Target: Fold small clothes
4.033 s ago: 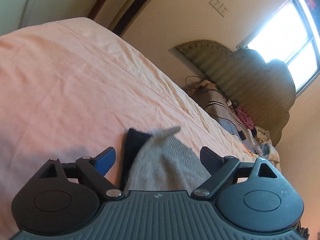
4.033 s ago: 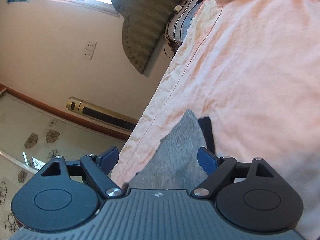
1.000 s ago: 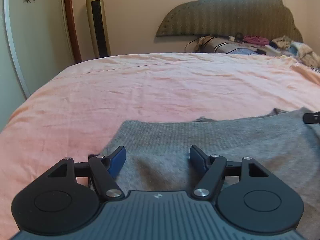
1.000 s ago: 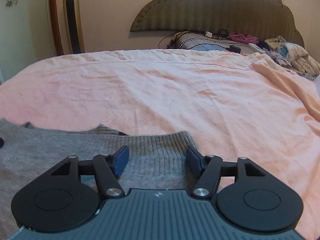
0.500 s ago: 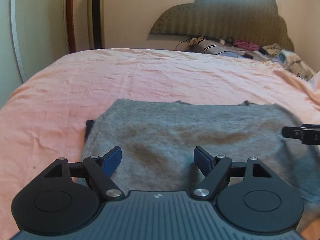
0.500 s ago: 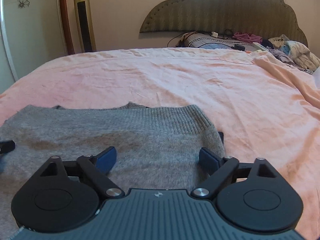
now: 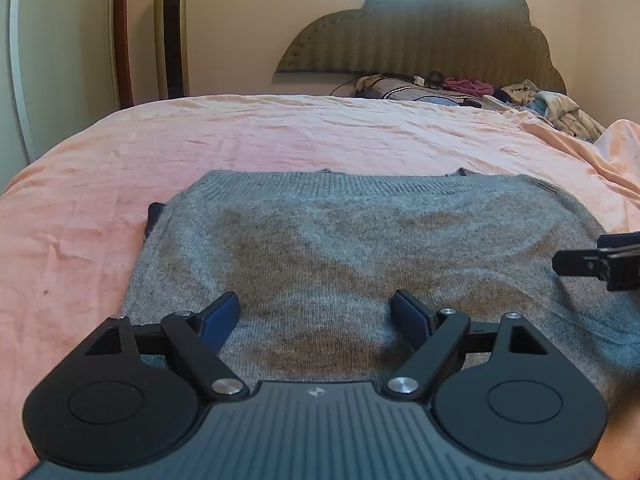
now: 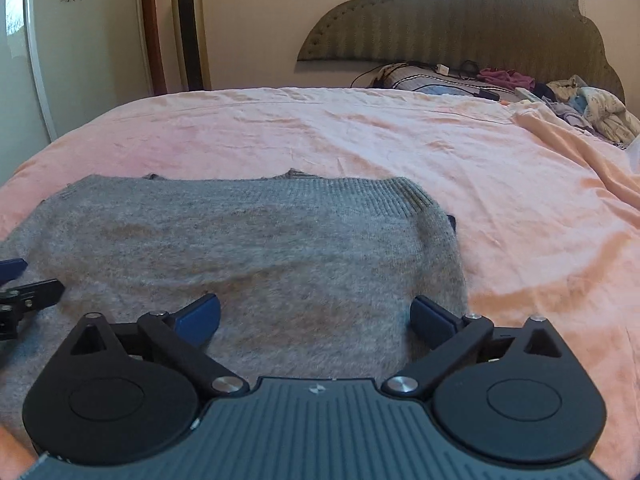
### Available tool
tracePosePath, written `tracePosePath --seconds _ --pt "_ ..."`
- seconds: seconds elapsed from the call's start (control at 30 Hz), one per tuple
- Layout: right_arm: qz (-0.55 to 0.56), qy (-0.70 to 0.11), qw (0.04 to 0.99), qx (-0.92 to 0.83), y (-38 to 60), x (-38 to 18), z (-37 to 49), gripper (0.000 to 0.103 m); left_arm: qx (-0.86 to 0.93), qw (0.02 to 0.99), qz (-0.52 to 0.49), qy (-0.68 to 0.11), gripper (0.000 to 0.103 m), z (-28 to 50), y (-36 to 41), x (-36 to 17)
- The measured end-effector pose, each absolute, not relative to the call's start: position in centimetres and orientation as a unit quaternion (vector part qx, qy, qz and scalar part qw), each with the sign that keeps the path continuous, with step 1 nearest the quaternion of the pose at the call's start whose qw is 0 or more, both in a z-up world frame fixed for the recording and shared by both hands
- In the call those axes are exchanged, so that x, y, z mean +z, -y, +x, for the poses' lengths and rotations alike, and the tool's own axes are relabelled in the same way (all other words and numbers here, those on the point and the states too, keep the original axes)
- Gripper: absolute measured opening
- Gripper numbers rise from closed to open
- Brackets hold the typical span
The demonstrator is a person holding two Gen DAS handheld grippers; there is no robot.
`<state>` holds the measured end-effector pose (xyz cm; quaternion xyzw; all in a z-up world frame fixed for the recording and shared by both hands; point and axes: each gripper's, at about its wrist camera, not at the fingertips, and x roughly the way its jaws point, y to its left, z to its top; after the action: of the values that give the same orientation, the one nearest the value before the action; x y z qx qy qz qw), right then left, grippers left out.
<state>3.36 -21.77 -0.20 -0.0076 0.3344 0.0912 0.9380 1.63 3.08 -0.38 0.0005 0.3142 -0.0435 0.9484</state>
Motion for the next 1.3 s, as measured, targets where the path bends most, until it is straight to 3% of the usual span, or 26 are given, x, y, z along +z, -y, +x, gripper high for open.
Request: tracePosePath --seconds 0.33,0.4,0.53,1.3 --pt "-0.042 -0.323 0.94 0.105 21.6 -2.2 1.9 0.103 -0.005 0.933 0.004 -0.361 0.084 0.3 -2.4 0.9" --pt "-0.041 -0.322 0.94 0.105 21.6 -2.2 1.8 0.103 -0.003 0.931 0.0 -0.364 0.088 -0.3 -2.5 0.5" --pt "-0.041 -0.321 0.941 0.102 21.6 -2.2 1.5 0.103 0.001 0.944 0.018 -0.331 0.092 -1.4 -2.1 -0.7" --pt "-0.021 -0.323 0.943 0.075 20.9 -2.4 -1.7 0.103 0.002 0.944 0.015 -0.33 0.095 -1.4 -2.1 -0.7"
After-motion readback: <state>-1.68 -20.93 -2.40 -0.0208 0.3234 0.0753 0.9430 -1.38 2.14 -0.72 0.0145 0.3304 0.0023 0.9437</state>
